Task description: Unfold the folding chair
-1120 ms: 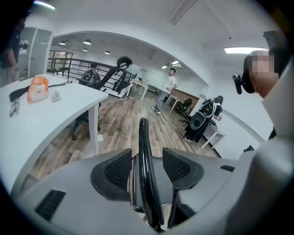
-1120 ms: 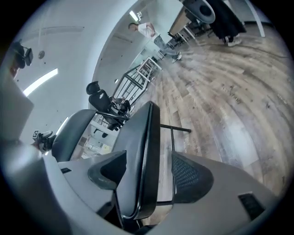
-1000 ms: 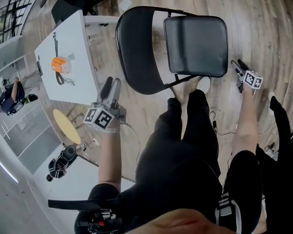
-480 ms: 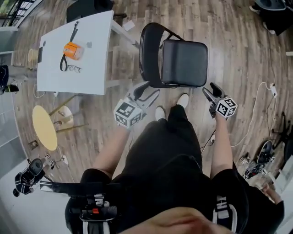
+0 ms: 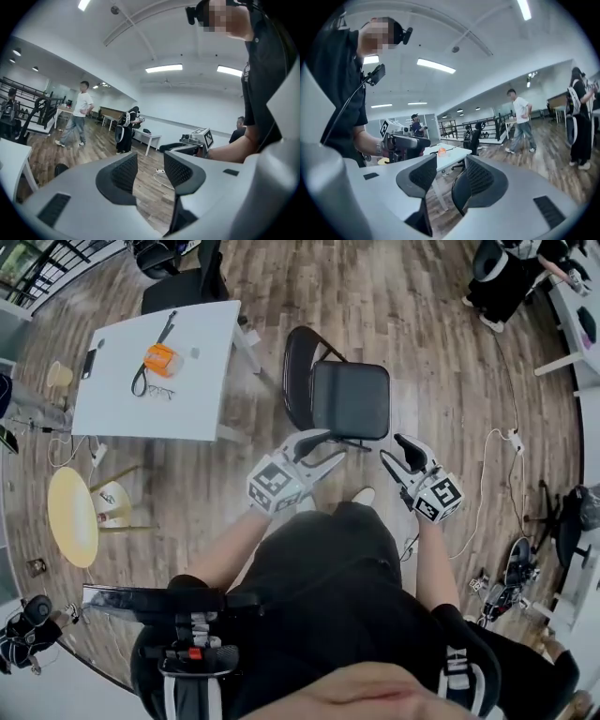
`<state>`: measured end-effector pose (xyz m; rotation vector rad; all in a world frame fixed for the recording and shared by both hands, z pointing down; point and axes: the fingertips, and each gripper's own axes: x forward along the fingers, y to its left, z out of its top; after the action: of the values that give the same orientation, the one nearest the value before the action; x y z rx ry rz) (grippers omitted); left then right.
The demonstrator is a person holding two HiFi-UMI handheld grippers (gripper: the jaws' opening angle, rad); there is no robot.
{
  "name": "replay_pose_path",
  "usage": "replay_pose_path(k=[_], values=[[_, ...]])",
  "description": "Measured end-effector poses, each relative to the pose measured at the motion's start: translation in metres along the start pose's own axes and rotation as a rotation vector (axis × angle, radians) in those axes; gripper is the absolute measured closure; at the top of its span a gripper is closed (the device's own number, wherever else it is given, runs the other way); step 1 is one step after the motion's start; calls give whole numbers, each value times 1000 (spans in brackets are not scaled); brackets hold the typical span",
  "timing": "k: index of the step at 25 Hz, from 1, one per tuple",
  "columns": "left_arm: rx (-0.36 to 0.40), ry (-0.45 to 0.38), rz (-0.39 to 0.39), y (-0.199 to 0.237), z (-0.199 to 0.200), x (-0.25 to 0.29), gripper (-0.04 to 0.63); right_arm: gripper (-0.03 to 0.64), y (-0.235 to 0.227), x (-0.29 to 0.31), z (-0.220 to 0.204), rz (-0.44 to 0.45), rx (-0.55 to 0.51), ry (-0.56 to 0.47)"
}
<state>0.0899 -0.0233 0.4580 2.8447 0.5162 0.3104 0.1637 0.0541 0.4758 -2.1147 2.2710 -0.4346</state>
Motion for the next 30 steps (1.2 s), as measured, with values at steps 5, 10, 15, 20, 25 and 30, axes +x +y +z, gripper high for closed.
replay_pose_path(k=[5,10,15,20,25,30], values=[[88,-69,2,-40,41,-8,570,594,38,-22,72,-7,-134,-102],[136,-133,54,-84,79,11,591,609,60,-61,124,39,-204,-177],[136,-170,87,-97,89,17,591,609,69,-76,135,63,-239,-214],[150,-172,105,-109,85,17,591,609,71,-81,128,93,-211,-211],[130,-150,119,-119,73,18,591,609,83,-86,119,122,-222,-196],[132,-149,126,-120,71,16,591,609,90,-81,111,144,-205,-184]])
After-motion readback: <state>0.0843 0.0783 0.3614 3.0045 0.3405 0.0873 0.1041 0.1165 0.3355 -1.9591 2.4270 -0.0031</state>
